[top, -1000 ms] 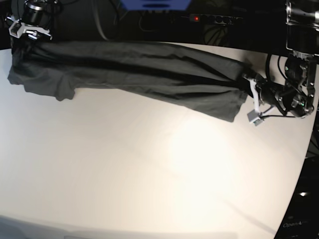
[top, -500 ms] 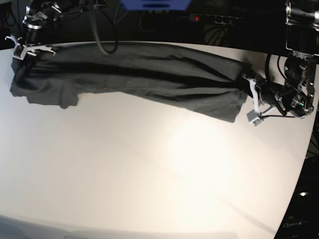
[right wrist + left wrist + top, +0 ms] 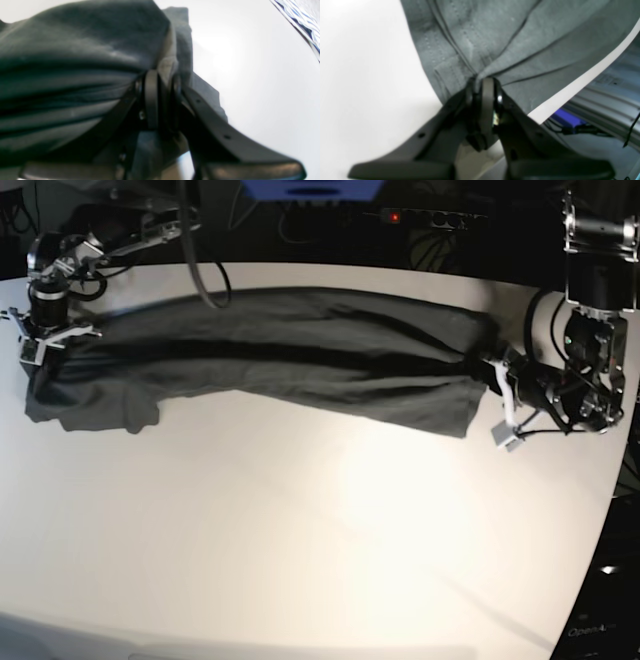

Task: Fold the T-shirt properly
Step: 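Swing the right arm around the strip end while holding it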

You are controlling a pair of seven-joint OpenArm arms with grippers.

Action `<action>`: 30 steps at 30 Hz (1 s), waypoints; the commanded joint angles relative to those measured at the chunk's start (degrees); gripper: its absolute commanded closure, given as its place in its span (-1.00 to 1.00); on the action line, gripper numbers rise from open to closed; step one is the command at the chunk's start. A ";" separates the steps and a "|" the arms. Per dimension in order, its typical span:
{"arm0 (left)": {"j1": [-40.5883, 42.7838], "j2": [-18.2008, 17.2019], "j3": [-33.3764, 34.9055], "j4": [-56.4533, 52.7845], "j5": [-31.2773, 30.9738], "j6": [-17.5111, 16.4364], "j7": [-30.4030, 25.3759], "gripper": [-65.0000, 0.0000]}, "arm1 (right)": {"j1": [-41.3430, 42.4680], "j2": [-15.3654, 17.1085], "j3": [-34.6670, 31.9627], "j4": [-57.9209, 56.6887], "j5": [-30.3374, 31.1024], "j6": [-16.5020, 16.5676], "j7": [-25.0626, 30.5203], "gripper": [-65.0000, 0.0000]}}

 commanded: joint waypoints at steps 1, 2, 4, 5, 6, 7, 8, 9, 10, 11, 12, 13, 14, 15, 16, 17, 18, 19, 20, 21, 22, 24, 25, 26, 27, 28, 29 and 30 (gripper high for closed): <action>-1.28 -0.65 -0.09 0.43 0.33 -0.14 -0.31 0.87 | 0.32 0.24 -0.70 -0.21 -3.86 1.04 -4.77 0.79; -1.46 -0.48 -0.09 0.43 0.33 -0.14 -0.31 0.87 | 0.32 0.33 -1.14 -0.21 -3.95 1.04 -4.77 0.79; -2.33 0.32 0.00 0.43 0.33 -0.14 -0.31 0.87 | 0.32 0.24 -1.67 -0.21 -3.95 1.04 -4.77 0.79; -2.60 0.40 0.00 0.25 0.42 -0.14 -0.31 0.87 | 0.40 0.33 -1.67 -0.21 -3.95 1.04 -4.77 0.79; -3.13 0.58 -0.09 -0.36 0.95 -0.14 -0.31 0.87 | 0.40 0.33 -1.76 -0.21 -3.95 1.04 -4.77 0.79; -4.09 1.11 -0.09 -1.24 1.91 -0.14 -0.31 0.87 | 0.76 0.33 -2.20 -0.21 -3.95 1.04 -4.77 0.79; -5.24 1.90 -0.09 -2.47 3.06 -0.14 -0.31 0.87 | 1.55 0.33 -2.72 -0.21 -3.95 1.04 -4.86 0.79; -6.03 2.43 -0.18 -3.70 4.46 -0.14 -0.31 0.87 | 1.81 0.42 -3.08 -0.21 -4.03 1.04 -5.39 0.79; -6.82 2.87 -0.27 -4.85 6.05 -0.14 -0.31 0.87 | 2.16 0.42 -3.43 -0.21 -4.21 1.04 -6.62 0.79; -7.52 3.22 -0.35 -5.99 7.45 -0.14 -0.31 0.87 | 2.51 0.51 -3.96 -0.21 -4.65 1.04 -8.03 0.79; -8.40 3.39 -0.35 -6.96 8.68 -0.14 -0.31 0.87 | 3.31 0.51 -4.48 -0.30 -5.00 1.04 -9.08 0.79; -9.02 3.92 -0.35 -7.66 9.83 -0.14 -0.31 0.87 | 4.01 0.51 -4.92 -0.30 -5.09 1.04 -10.14 0.79; -9.28 4.27 -0.35 -8.01 10.53 -0.14 -0.31 0.87 | 4.45 0.60 -5.27 -0.30 -5.09 1.04 -10.67 0.79; -9.37 4.54 -0.35 -8.19 11.06 -0.14 -0.31 0.87 | 4.98 0.95 -5.80 -0.30 -5.09 1.04 -11.02 0.79; -9.37 4.54 -0.35 -8.19 11.14 -0.14 -0.31 0.87 | 5.68 1.30 -6.24 -0.30 -5.09 1.04 -11.28 0.79; -9.37 4.62 -0.35 -8.19 11.32 -0.14 -0.31 0.87 | 6.47 1.30 -6.51 -0.47 -5.18 1.04 -11.37 0.79; -9.54 4.62 -0.44 -8.28 11.41 -0.14 -0.31 0.87 | 7.35 1.30 -6.51 -1.09 -5.26 1.04 -11.63 0.79; -9.90 4.62 -0.44 -8.45 11.41 -0.14 -0.31 0.87 | 8.32 1.47 -6.51 -1.61 -5.88 1.04 -12.25 0.79; -10.16 4.62 -0.44 -8.54 11.41 -0.14 -0.31 0.87 | 9.46 2.00 -6.51 -2.23 -6.76 1.04 -12.95 0.79; -10.33 4.54 -0.44 -8.54 11.41 -0.14 -0.31 0.87 | 10.51 2.70 -6.51 -3.11 -7.64 1.04 -13.65 0.79; -10.51 4.45 -0.44 -8.63 11.41 -0.14 -0.31 0.87 | 11.39 3.50 -6.51 -4.08 -8.17 1.04 -14.27 0.79; -10.60 4.45 -0.44 -8.63 11.41 -0.14 -0.31 0.87 | 12.80 5.34 -6.51 -6.36 -8.34 1.04 -15.32 0.79; -10.60 4.45 -0.44 -8.63 11.41 -0.14 -0.31 0.87 | 13.24 6.22 -6.51 -7.42 -8.34 1.04 -15.76 0.79; -10.60 4.45 -0.44 -8.63 11.41 -0.14 -0.31 0.87 | 13.68 7.19 -6.51 -8.38 -8.34 1.04 -16.29 0.79; -10.60 4.45 -0.44 -8.63 11.41 -0.14 -0.31 0.87 | 13.85 8.24 -6.51 -9.44 -8.34 1.04 -16.73 0.79; -10.60 4.45 -0.79 -8.63 11.50 -0.14 -0.31 0.87 | 13.85 9.21 -6.42 -10.32 -8.34 1.04 -16.91 0.79; -10.60 4.45 -1.50 -8.63 11.50 -0.14 -0.31 0.87 | 13.85 9.91 -6.42 -11.02 -8.34 1.04 -16.91 0.79; -10.60 4.45 -2.38 -8.63 11.50 -0.14 -0.31 0.87 | 13.85 10.53 -6.42 -11.55 -8.25 1.04 -16.64 0.79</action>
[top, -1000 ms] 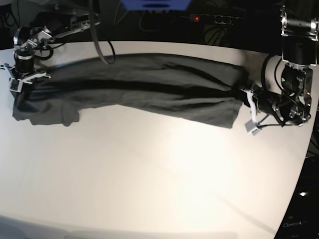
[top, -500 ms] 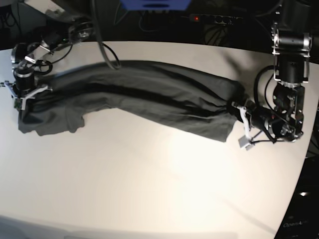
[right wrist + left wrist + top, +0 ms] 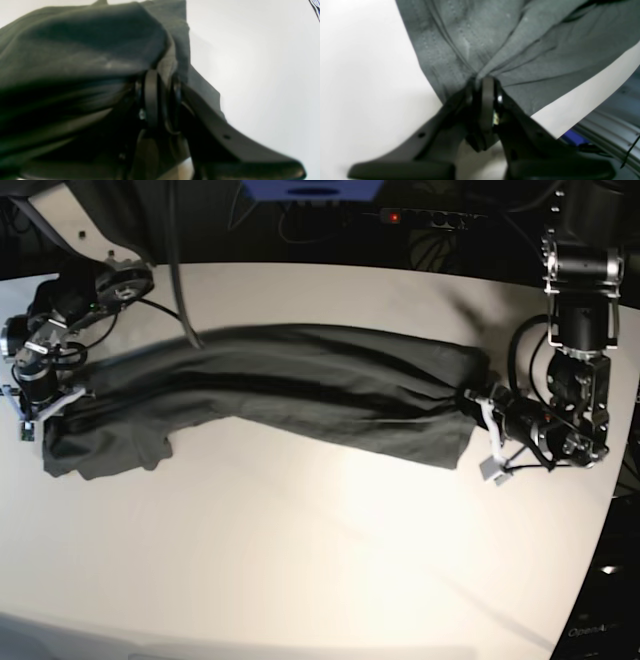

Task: Fold the T-shirt properly
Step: 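Swing the right arm around the strip end while holding it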

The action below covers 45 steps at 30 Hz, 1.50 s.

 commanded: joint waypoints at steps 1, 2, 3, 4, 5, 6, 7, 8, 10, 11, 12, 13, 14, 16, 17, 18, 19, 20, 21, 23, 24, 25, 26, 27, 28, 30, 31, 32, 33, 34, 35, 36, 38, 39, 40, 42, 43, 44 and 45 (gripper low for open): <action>-1.18 -0.99 -1.24 0.42 1.84 0.23 0.47 0.87 | 0.02 1.15 0.05 0.12 -1.76 -0.53 -2.50 0.79; -1.18 -0.99 -2.12 0.42 1.84 0.23 0.47 0.87 | -0.07 1.51 0.05 0.03 -1.76 -0.53 -2.50 0.79; -1.18 -0.99 -2.83 0.42 1.84 0.23 0.47 0.87 | -0.16 2.12 0.23 -0.05 -1.67 -0.53 -2.50 0.79; -1.18 -0.99 -3.53 0.42 1.84 0.23 0.47 0.87 | -0.60 2.74 0.32 -0.14 -1.67 -0.53 -2.50 0.79; -1.18 -0.99 -4.15 0.42 1.84 0.23 0.47 0.87 | -1.39 2.91 0.40 -0.14 -1.50 -0.53 -2.50 0.79; -1.18 -0.91 -4.50 0.42 1.84 0.23 0.47 0.87 | -2.00 3.09 0.40 -0.14 -0.71 -0.53 -2.50 0.79; -1.18 -0.91 -4.76 0.42 1.84 0.23 0.47 0.87 | -2.80 3.35 0.32 -0.14 0.44 -0.53 -2.50 0.79; -1.09 -0.91 -4.76 0.42 1.84 0.23 0.47 0.87 | -3.68 3.44 0.32 -0.14 1.49 -0.53 -2.50 0.79; -1.00 -0.91 -4.76 0.42 1.84 0.23 0.47 0.87 | -5.17 4.50 0.32 -0.14 3.34 -0.53 -2.50 0.79; -1.00 -0.82 -4.76 0.42 1.84 0.23 0.47 0.87 | -5.70 4.67 0.23 -0.14 3.95 -0.53 -2.50 0.79; -1.00 -0.82 -4.67 0.42 1.84 0.23 0.47 0.87 | -6.14 4.67 0.14 -0.05 4.13 -0.53 -2.50 0.79; -1.00 -0.82 -4.67 0.42 1.84 0.23 0.47 0.87 | -6.40 4.67 0.14 -0.05 4.13 -0.53 -2.50 0.79; -1.00 -0.82 -4.67 0.42 1.84 0.23 0.47 0.87 | -6.40 4.67 0.14 -0.05 4.13 -0.53 -2.50 0.79; -0.91 -0.73 -4.67 0.42 1.84 0.23 0.47 0.87 | -6.31 4.67 0.23 0.21 4.13 -0.53 -2.50 0.79; -0.91 -0.73 -4.59 0.42 1.84 0.23 0.47 0.87 | -6.14 4.67 0.14 0.30 4.13 -0.53 -2.50 0.79; -0.91 -0.73 -4.59 0.42 1.84 0.23 0.47 0.87 | -5.96 4.67 0.14 0.30 4.13 -0.53 -2.50 0.78; -0.83 -0.73 -4.59 0.42 1.84 0.23 0.47 0.87 | -5.87 4.67 0.14 0.83 4.13 -0.53 -2.41 0.78; -0.83 -0.73 -4.59 0.42 1.84 0.23 0.47 0.87 | -5.87 4.67 0.05 1.79 4.13 -0.53 -2.41 0.78; -0.74 -0.73 -4.50 0.42 1.84 0.23 0.47 0.87 | -5.87 4.50 0.05 2.85 4.13 -0.53 -2.41 0.78; -0.30 -0.73 -4.50 0.42 1.84 0.23 0.47 0.87 | -5.87 3.44 0.05 4.43 4.13 -0.53 -2.41 0.78; 0.05 -0.73 -4.67 0.42 1.84 0.23 0.47 0.87 | -5.87 2.91 0.05 5.48 4.13 -0.53 -2.32 0.78; 0.23 -0.73 -4.67 0.42 1.84 0.23 0.47 0.87 | -5.87 2.65 0.05 6.72 4.13 -0.53 -2.32 0.78; 0.49 -0.73 -4.67 0.42 1.84 0.23 0.47 0.87 | -5.87 2.03 -0.04 7.68 4.13 -0.53 -2.32 0.78; 0.49 -0.73 -4.67 0.51 1.84 0.23 0.47 0.87 | -5.87 1.68 -0.04 8.47 4.13 -0.53 -2.32 0.78; 0.49 -0.64 -4.59 0.51 1.84 0.23 0.47 0.87 | -5.87 1.33 -0.04 9.18 4.13 -0.53 -2.15 0.78; 0.76 -0.64 -4.67 0.51 1.66 0.23 0.47 0.87 | -5.87 0.89 -0.04 10.32 4.13 -0.53 0.22 0.79; 1.20 -0.73 -4.85 0.95 1.40 0.23 0.47 0.87 | -5.96 0.19 -0.04 10.58 4.13 -0.53 1.89 0.79; 1.28 -0.73 -4.85 1.12 1.31 0.23 0.47 0.87 | -6.22 -0.08 -0.04 10.67 4.04 -0.53 3.21 0.78; 1.20 -0.73 -4.85 1.12 1.22 0.23 0.47 0.87 | -6.31 -0.16 -0.04 10.67 3.95 -0.53 4.36 0.78; 1.02 -0.73 -4.94 1.12 1.22 0.23 0.47 0.87 | -6.40 -0.25 -0.04 10.67 3.95 -0.53 5.32 0.78; 1.02 -0.73 -5.02 1.12 0.87 0.23 0.47 0.87 | -6.49 -0.25 -0.04 10.67 3.95 -0.53 6.03 0.78; 1.02 -0.91 -5.02 1.12 -0.10 0.23 0.47 0.87 | -6.49 -0.25 -0.04 10.67 3.95 -0.53 6.29 0.78; 1.02 -1.08 -4.94 1.21 -3.79 0.23 0.47 0.87 | -6.49 -0.25 -0.04 10.50 3.95 -0.53 6.20 0.78; 1.02 -1.26 -4.94 1.21 -5.72 0.23 0.47 0.87 | -6.49 -0.25 -0.04 10.41 3.95 -0.53 6.20 0.78; 0.84 -1.96 -4.94 1.21 -7.48 0.23 0.47 0.87 | -6.49 -0.25 -0.04 10.41 3.95 -0.53 6.38 0.78; -0.12 -2.75 -4.94 1.56 -10.91 0.23 0.47 0.87 | -6.49 -0.34 -0.04 10.41 3.95 -0.53 6.47 0.78; -0.74 -2.93 -4.94 2.09 -12.41 0.23 0.47 0.87 | -6.49 -0.60 -0.04 10.41 3.95 -0.53 6.47 0.79; -1.18 -3.63 -4.94 2.71 -13.99 0.23 0.47 0.87 | -6.49 -0.78 -0.04 10.41 3.95 -0.53 6.47 0.79; -1.62 -4.86 -4.94 2.88 -15.57 0.23 0.47 0.87 | -6.49 -0.96 -0.04 10.50 3.95 -0.53 6.47 0.79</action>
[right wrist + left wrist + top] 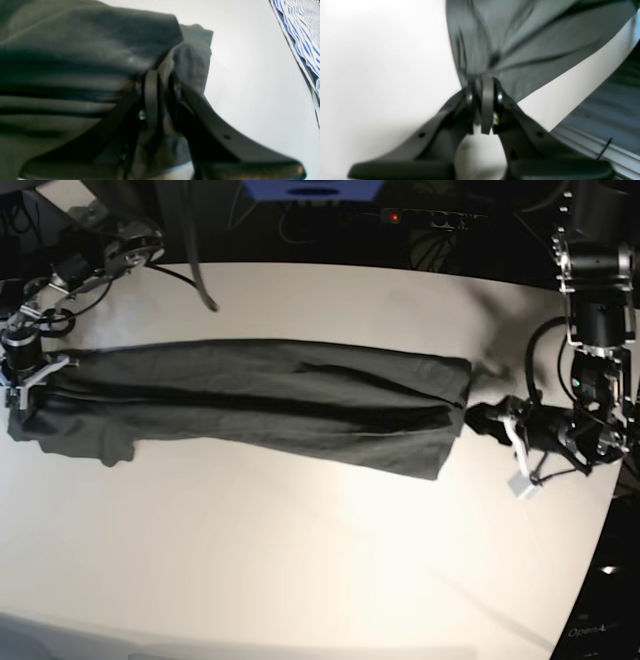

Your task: Fold the T-shirt properly

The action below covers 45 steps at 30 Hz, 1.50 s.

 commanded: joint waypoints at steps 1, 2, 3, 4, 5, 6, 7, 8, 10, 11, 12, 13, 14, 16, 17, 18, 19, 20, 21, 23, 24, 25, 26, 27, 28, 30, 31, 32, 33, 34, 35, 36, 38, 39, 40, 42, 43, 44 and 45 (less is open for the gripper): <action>-1.99 -2.20 -0.46 1.53 -2.25 -0.19 -0.47 0.87 | 0.83 0.75 -0.10 0.92 0.98 -0.29 1.55 0.79; -2.87 -3.17 -0.46 1.53 -4.00 -0.19 -0.47 0.87 | 0.83 0.66 -0.10 0.92 0.98 -0.29 1.55 0.79; -3.84 -4.14 -0.46 1.00 -5.76 -0.19 -0.47 0.87 | 0.92 0.66 -0.10 0.92 0.98 -0.29 1.55 0.79; -4.80 -5.37 -0.46 0.83 -7.35 -0.19 -0.47 0.87 | 0.92 0.66 -0.10 0.92 0.98 -0.29 1.55 0.79; -5.59 -6.60 -0.46 0.83 -8.84 -0.19 -0.47 0.87 | 1.01 0.66 -0.10 0.92 0.98 -0.29 1.55 0.79; -6.21 -7.30 -0.72 0.83 -10.51 -0.19 -0.47 0.87 | 1.01 0.66 -0.10 0.92 0.98 -0.29 1.64 0.79; -6.74 -7.39 -1.42 0.74 -12.00 -0.19 -0.47 0.87 | 1.01 0.66 -0.10 0.92 0.98 -0.29 1.64 0.79; -6.83 -7.30 -2.30 0.74 -13.32 -0.19 -0.47 0.87 | 1.01 0.66 -0.10 0.92 0.98 -0.29 1.64 0.79; -7.18 -5.98 -2.92 0.74 -14.47 -0.19 -0.47 0.87 | 1.10 0.66 -0.10 0.83 0.98 -0.29 1.64 0.79; -7.35 -4.75 -2.74 0.74 -14.20 -0.19 -0.47 0.87 | 1.10 0.66 -0.10 0.83 0.98 -0.29 1.64 0.79; -7.35 -3.43 -2.74 0.74 -13.50 -0.19 -0.47 0.87 | 1.10 0.57 -0.10 0.83 0.98 -0.29 1.64 0.79; -7.35 -1.59 -2.74 0.74 -12.27 -0.19 -0.47 0.87 | 1.01 0.57 -0.10 0.83 0.98 -0.29 1.64 0.79; -7.35 0.26 -2.92 0.74 -10.33 -0.19 -0.47 0.87 | 1.01 0.57 -0.10 0.83 0.98 -0.29 1.64 0.79; -7.35 3.95 -3.01 0.74 -5.85 -0.19 -0.47 0.87 | 0.92 0.57 -0.10 0.83 0.98 -0.29 1.64 0.79; -7.44 5.36 -3.01 0.74 -4.00 -0.19 -0.47 0.87 | 0.92 0.57 -0.10 0.83 0.98 -0.29 1.64 0.79; -7.44 6.59 -3.01 0.74 -1.89 -0.19 -0.47 0.87 | 0.92 0.57 -0.10 0.83 0.98 -0.29 1.64 0.79; -7.62 7.47 -3.01 0.83 0.04 -0.19 -0.47 0.87 | 0.92 0.57 -0.10 0.83 0.98 -0.29 1.64 0.79; -7.97 8.26 -3.01 0.83 1.97 -0.19 -0.47 0.87 | 0.92 0.57 -0.10 0.83 0.98 -0.29 1.64 0.79; -8.32 8.79 -3.01 0.83 4.26 -0.19 -0.47 0.87 | 0.92 0.57 -0.10 0.83 0.98 -0.29 1.64 0.79; -8.67 9.67 -3.18 0.83 8.04 -0.19 -0.47 0.87 | 0.83 0.57 -0.10 0.83 0.98 -0.29 1.64 0.79; -8.67 10.11 -3.18 0.83 9.62 -0.19 -0.47 0.87 | 0.83 0.57 -0.10 0.83 0.98 -0.29 1.64 0.79; -8.67 10.46 -3.18 0.83 11.20 -0.19 -0.47 0.87 | 0.83 0.57 -0.10 0.83 0.98 -0.29 1.64 0.79; -8.67 10.90 -3.18 0.83 12.52 -0.19 -0.47 0.87 | 0.83 0.57 -0.10 0.83 0.98 -0.29 1.64 0.79; -8.67 11.43 -3.18 0.91 13.75 -0.19 -0.47 0.87 | 0.83 0.57 -0.10 0.83 0.98 -0.29 1.64 0.79; -8.67 11.78 -3.09 0.91 14.81 -0.19 -0.47 0.87 | 0.75 0.57 -0.10 0.83 0.98 -0.29 1.64 0.79; -8.32 12.48 -2.74 0.83 16.22 -0.19 -0.47 0.87 | 0.75 0.57 -0.10 0.92 0.98 -0.29 1.64 0.79; -8.23 12.66 -2.65 0.83 16.83 -0.19 -0.69 0.87 | 0.75 0.57 -0.10 0.92 0.98 -0.29 1.64 0.79; -7.88 13.01 -2.65 0.83 17.45 -0.19 -0.95 0.87 | 0.75 0.57 -0.10 0.92 0.98 -0.29 1.64 0.79; -7.44 13.27 -2.65 0.83 17.97 -0.19 -1.04 0.87 | 0.75 0.57 -0.10 0.92 0.98 -0.29 1.64 0.79; -7.18 13.53 -2.65 0.83 18.59 -0.19 -1.30 0.87 | 0.75 0.57 -0.10 0.92 0.98 -0.29 1.64 0.79; -7.09 13.62 -2.65 0.83 19.38 -0.19 -1.30 0.87 | 0.75 0.57 -0.10 0.92 0.98 -0.29 1.64 0.79; -6.91 13.62 -2.65 0.83 20.43 -0.19 -1.39 0.87 | 0.75 0.57 -0.10 0.92 0.98 -0.29 1.64 0.79; -6.91 13.71 -2.65 0.83 22.98 -0.19 -2.27 0.87 | 0.75 0.57 -0.10 0.92 0.98 -0.29 1.64 0.79; -6.83 13.71 -2.65 0.83 24.04 -0.19 -2.62 0.87 | 0.75 0.57 -0.10 0.92 0.98 -0.29 1.64 0.79; -6.83 13.71 -2.65 0.83 24.92 -0.19 -2.97 0.87 | 0.75 0.57 -0.10 0.92 0.98 -0.29 1.64 0.79; -5.95 13.71 -2.65 0.83 26.59 -0.19 -3.50 0.87 | 0.75 0.57 -0.10 0.92 0.98 -0.29 1.64 0.79; -5.68 13.71 -2.74 0.83 27.56 -0.19 -3.94 0.87 | 0.75 0.57 -0.10 0.92 0.98 -0.29 1.64 0.79; -5.68 13.71 -2.65 0.83 28.52 -0.19 -4.64 0.87 | 0.83 0.66 -0.10 0.92 0.98 -0.29 1.64 0.79; -5.24 13.80 -2.65 0.74 29.40 -0.19 -5.17 0.87 | 0.83 0.66 -0.10 0.92 0.98 -0.29 1.64 0.79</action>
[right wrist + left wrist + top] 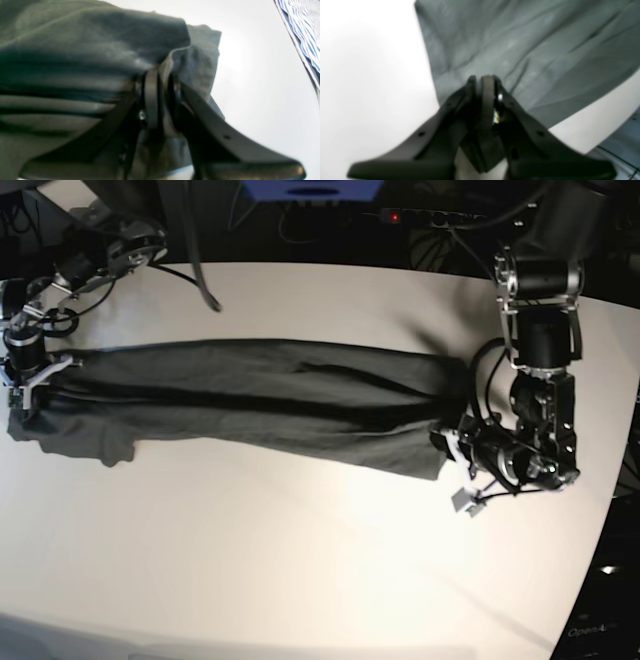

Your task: Fold the T-shirt properly

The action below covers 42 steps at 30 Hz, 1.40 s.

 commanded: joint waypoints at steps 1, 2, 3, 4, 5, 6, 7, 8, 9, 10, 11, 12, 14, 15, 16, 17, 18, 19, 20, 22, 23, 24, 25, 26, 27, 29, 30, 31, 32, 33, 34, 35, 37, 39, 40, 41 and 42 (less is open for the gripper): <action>-1.07 -0.17 -0.08 0.89 0.10 -0.17 -0.71 0.87 | 0.92 1.12 -0.10 1.01 1.00 -0.29 1.44 0.79; -0.80 0.27 -0.08 0.89 0.89 -0.17 -1.06 0.87 | 1.01 1.21 -0.10 1.01 1.00 -0.29 1.44 0.79; -0.71 0.62 -0.25 0.89 1.94 -0.17 -1.06 0.87 | 1.10 1.21 -0.10 1.01 1.00 -0.29 1.44 0.79; -0.63 0.89 -0.34 0.89 3.17 -0.17 -0.98 0.87 | 1.27 1.30 -0.10 1.01 1.00 -0.29 1.44 0.79; -0.45 0.89 -0.34 0.89 4.32 -0.17 -0.98 0.87 | 1.36 1.30 -0.10 1.10 1.00 -0.29 1.44 0.79; -0.10 0.98 -0.43 0.89 5.02 -0.17 -0.98 0.87 | 1.36 1.38 -0.10 1.63 1.00 -0.29 1.44 0.79; 0.08 1.06 -0.43 0.89 5.64 -0.17 -1.06 0.87 | 1.36 1.21 -0.10 2.42 1.00 -0.29 1.44 0.79; 0.08 1.42 -0.43 0.89 5.99 -0.17 -1.06 0.87 | 1.36 1.12 -0.10 3.47 1.00 -0.29 1.44 0.79; 0.17 1.77 -0.43 0.89 6.34 -0.17 -1.06 0.87 | 1.36 1.03 -0.10 4.18 1.09 -0.29 1.44 0.79; 0.17 1.85 -0.43 0.89 6.43 -0.17 -1.06 0.87 | 1.36 0.59 -0.10 4.88 1.18 -0.29 1.44 0.79; 0.25 2.03 -0.43 0.89 6.51 -0.17 -1.06 0.87 | 1.45 -0.02 -0.10 5.58 1.18 -0.29 1.44 0.79; 0.34 2.03 -0.43 0.89 6.87 -0.17 -1.06 0.87 | 1.45 -0.29 -0.10 6.73 1.18 -0.29 1.44 0.79; 0.43 2.21 -0.43 0.89 8.18 -0.17 -1.24 0.87 | 1.45 -0.55 -0.10 8.48 1.18 -0.29 1.44 0.79; 0.43 2.56 -0.43 0.89 8.62 -0.17 -1.86 0.87 | 1.54 -0.55 -0.10 8.83 1.18 -0.29 1.44 0.79; 0.43 3.00 -0.43 0.89 9.15 -0.17 -2.47 0.87 | 1.54 -0.55 -0.10 8.92 1.18 -0.29 1.53 0.79; 0.52 3.26 -0.43 0.80 9.77 -0.17 -2.82 0.87 | 1.54 -0.55 -0.19 9.27 1.18 -0.29 1.62 0.79; 0.60 3.35 -0.43 0.54 10.47 -0.17 -2.91 0.87 | 1.54 -0.55 -0.19 9.89 1.18 -0.29 2.06 0.79; 0.78 3.52 -0.43 -0.34 11.09 -0.17 -3.00 0.87 | 1.45 -0.73 -0.19 10.68 1.18 -0.29 2.76 0.79; 0.78 3.61 -0.51 -1.75 11.61 -0.17 -3.09 0.87 | 1.36 -1.34 -0.19 11.47 1.18 -0.29 3.55 0.79; 0.60 3.70 -0.51 -4.30 12.05 -0.17 -4.76 0.87 | 1.10 -2.13 -0.10 13.41 1.18 -0.29 4.96 0.79; 0.60 3.70 -0.51 -5.53 12.14 -0.17 -5.81 0.87 | 1.01 -2.40 -0.10 14.37 1.18 -0.29 5.75 0.79; 0.60 3.70 -0.51 -6.67 12.05 -0.17 -6.60 0.87 | 0.92 -3.19 -0.10 14.99 1.18 -0.29 6.80 0.79; 0.60 3.70 -0.51 -7.55 12.05 -0.17 -7.13 0.87 | 0.83 -3.71 -0.10 15.34 1.18 -0.29 7.59 0.79; 0.60 3.70 -0.51 -8.25 12.05 -0.17 -7.57 0.87 | 0.83 -3.98 -0.10 15.34 1.18 -0.29 8.38 0.79; 0.69 3.70 -0.51 -8.87 12.05 -0.17 -8.01 0.87 | 0.83 -4.07 0.07 15.34 1.18 -0.29 8.82 0.79; 0.78 3.70 -0.51 -9.48 12.05 -0.17 -8.45 0.87 | 0.83 -4.24 0.07 15.34 1.18 -0.29 9.18 0.79; 0.78 3.61 -0.51 -9.57 12.05 -0.17 -8.54 0.87 | 0.83 -4.24 0.07 15.34 1.18 -0.29 9.18 0.79; 0.87 3.52 -0.51 -9.57 12.05 -0.17 -8.62 0.87 | 0.83 -4.24 0.07 15.34 1.18 -0.29 9.18 0.79; 0.87 3.44 -0.51 -9.57 12.05 -0.17 -8.62 0.87 | 0.83 -4.24 0.16 15.34 1.18 -0.29 9.18 0.79; 0.87 3.44 -0.51 -9.57 12.05 -0.17 -8.62 0.87 | 0.83 -4.24 0.16 15.34 1.18 -0.29 9.18 0.79; 0.87 3.44 -0.51 -9.57 12.05 -0.17 -8.62 0.87 | 0.75 -4.24 0.16 15.34 1.18 -0.29 9.26 0.79; 0.87 3.44 -0.51 -9.57 12.05 -0.17 -8.62 0.87 | 0.75 -4.24 0.16 15.34 1.18 -0.29 9.26 0.80; 0.87 3.26 -0.51 -9.57 12.05 -0.17 -8.62 0.87 | 0.66 -4.15 0.25 15.34 1.18 -0.29 10.49 0.88; 0.87 3.26 -0.51 -9.57 12.05 -0.17 -8.62 0.87 | -0.92 -4.07 0.34 15.34 1.18 -0.29 12.34 0.99; 0.87 3.26 -0.51 -9.66 12.05 -0.17 -8.54 0.87 | -1.63 -4.07 0.34 15.34 1.18 -0.29 13.31 1.00; 0.87 3.17 -0.51 -9.66 12.05 -0.17 -8.45 0.87 | -2.07 -4.07 0.34 15.34 1.18 -0.29 14.36 1.00; 0.87 3.17 -0.51 -9.66 12.05 -0.17 -8.45 0.87 | -2.24 -4.15 0.34 15.34 1.18 -0.29 15.07 1.00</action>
